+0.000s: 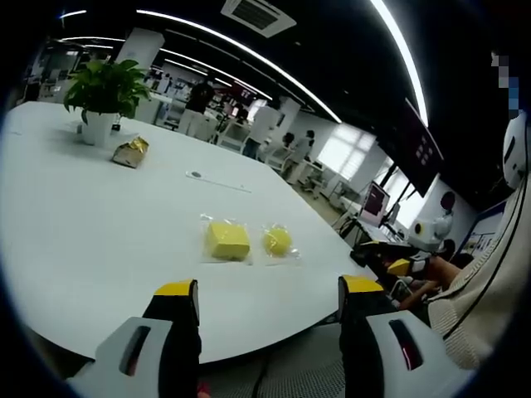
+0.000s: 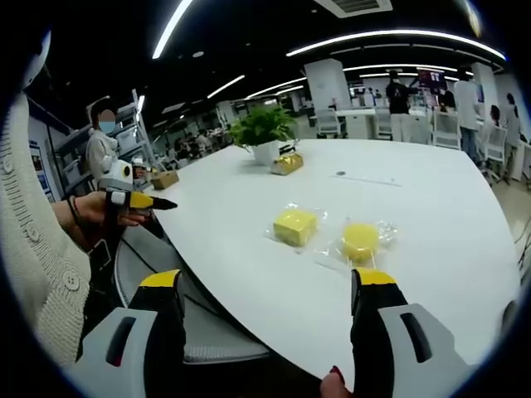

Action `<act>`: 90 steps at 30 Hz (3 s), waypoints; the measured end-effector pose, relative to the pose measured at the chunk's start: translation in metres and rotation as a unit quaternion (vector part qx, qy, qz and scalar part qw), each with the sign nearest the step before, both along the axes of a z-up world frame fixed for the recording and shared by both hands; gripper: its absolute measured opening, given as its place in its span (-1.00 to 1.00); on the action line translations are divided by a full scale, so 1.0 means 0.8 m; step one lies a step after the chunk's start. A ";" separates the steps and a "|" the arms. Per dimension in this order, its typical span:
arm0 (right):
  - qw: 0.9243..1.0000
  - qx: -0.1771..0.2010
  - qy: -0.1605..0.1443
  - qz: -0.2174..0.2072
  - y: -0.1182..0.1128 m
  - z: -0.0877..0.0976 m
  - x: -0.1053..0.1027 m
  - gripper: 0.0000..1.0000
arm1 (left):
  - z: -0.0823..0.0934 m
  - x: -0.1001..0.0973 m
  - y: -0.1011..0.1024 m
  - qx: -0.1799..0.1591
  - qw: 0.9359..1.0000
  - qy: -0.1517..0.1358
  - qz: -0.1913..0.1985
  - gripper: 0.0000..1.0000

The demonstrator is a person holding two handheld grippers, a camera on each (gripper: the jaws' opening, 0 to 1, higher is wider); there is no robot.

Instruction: Compare the silicone blocks by pressing each to a similar depth, holding the contact briefly, and releasing to observe deformation and rebound differences across the visible hardness samples.

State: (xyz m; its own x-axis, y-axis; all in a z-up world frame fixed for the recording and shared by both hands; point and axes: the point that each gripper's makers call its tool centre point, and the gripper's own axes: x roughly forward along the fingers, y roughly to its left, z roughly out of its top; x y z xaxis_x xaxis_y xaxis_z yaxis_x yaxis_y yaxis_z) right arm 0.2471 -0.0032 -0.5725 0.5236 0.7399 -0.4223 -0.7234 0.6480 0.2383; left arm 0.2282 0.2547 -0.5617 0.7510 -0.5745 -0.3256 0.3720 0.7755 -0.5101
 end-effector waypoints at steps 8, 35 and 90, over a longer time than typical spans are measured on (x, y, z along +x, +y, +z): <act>1.000 -0.003 0.000 -0.002 -0.003 -0.001 0.002 0.54 | 0.000 -0.001 -0.004 -0.001 1.000 0.003 -0.008 0.37; 0.999 -0.002 0.028 -0.028 -0.016 -0.010 0.008 0.63 | -0.003 0.030 -0.038 -0.044 0.996 0.038 -0.072 0.44; 0.984 -0.053 0.143 -0.094 -0.037 -0.061 0.041 0.66 | -0.193 0.332 -0.076 -0.195 0.960 0.199 -0.022 -0.44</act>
State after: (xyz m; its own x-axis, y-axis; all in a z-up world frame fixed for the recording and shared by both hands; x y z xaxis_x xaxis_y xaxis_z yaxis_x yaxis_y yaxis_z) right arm 0.2801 -0.0331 -0.6214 0.4957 0.5852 -0.6418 -0.5020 0.7960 0.3381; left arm 0.4939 0.1935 -0.7164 0.5845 -0.7390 -0.3350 0.1149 0.4841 -0.8674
